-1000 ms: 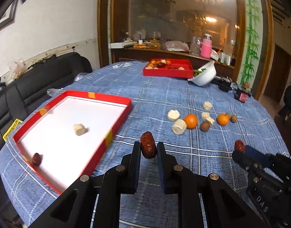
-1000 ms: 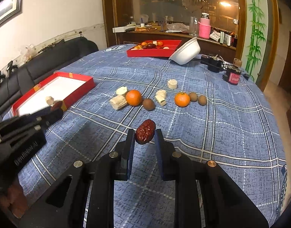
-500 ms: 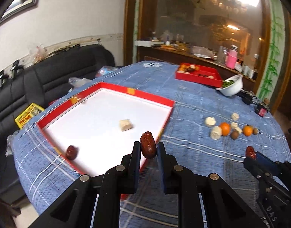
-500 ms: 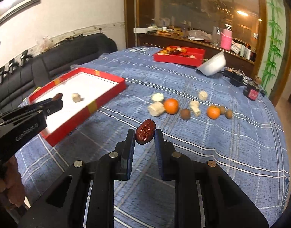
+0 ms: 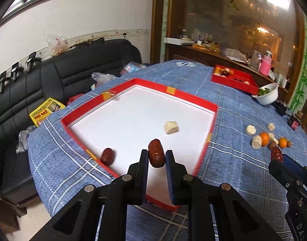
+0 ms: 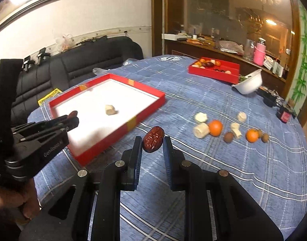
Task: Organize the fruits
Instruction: 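Carry both held red dates over to the red box, then lower the dates into the box and open both tools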
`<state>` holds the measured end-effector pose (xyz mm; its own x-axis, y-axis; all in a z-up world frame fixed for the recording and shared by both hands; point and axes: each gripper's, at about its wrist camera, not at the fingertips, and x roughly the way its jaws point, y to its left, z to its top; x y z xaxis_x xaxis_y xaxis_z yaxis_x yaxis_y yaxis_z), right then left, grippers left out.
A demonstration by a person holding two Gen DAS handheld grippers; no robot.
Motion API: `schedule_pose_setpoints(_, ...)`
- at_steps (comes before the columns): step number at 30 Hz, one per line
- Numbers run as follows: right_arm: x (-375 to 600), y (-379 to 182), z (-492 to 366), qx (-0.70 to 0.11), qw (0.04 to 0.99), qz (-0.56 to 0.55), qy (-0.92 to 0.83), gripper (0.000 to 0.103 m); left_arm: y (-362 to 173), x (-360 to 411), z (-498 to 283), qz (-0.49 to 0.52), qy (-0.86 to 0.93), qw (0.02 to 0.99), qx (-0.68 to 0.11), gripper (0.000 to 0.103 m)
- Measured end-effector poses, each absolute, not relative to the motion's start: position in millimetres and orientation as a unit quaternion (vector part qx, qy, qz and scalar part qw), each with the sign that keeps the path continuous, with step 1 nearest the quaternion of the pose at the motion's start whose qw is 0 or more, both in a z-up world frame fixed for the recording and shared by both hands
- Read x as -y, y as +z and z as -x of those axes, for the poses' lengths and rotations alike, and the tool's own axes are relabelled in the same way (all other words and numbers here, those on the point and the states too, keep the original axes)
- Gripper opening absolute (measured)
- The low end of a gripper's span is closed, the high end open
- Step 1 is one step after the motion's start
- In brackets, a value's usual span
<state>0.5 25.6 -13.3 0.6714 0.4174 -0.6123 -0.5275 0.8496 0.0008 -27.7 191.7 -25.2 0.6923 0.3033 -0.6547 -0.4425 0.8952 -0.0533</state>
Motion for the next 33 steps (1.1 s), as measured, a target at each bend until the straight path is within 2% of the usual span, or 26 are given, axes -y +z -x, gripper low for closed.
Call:
schedule_pose_setpoints(20, -128.1, -30.5, -39.1, -0.344, 0.870, 0.071, 0.345, 0.020, -26.2, -279.9, -17.6, 0.116, 0.281, 0.882, -0.360, 0.016)
schedule_pose_setpoints(31, -156.5, -47.8, -50.8, -0.374, 0.858, 0.084, 0.340, 0.021, -49.2, -308.2, -50.5, 0.123, 0.300, 0.851, -0.413, 0.016)
schedule_pose_setpoints(33, -157.9, -49.3, -53.7, -0.379, 0.858, 0.087, 0.336, 0.022, -53.1, -310.0, -55.3, 0.123, 0.296, 0.846, -0.427, 0.020)
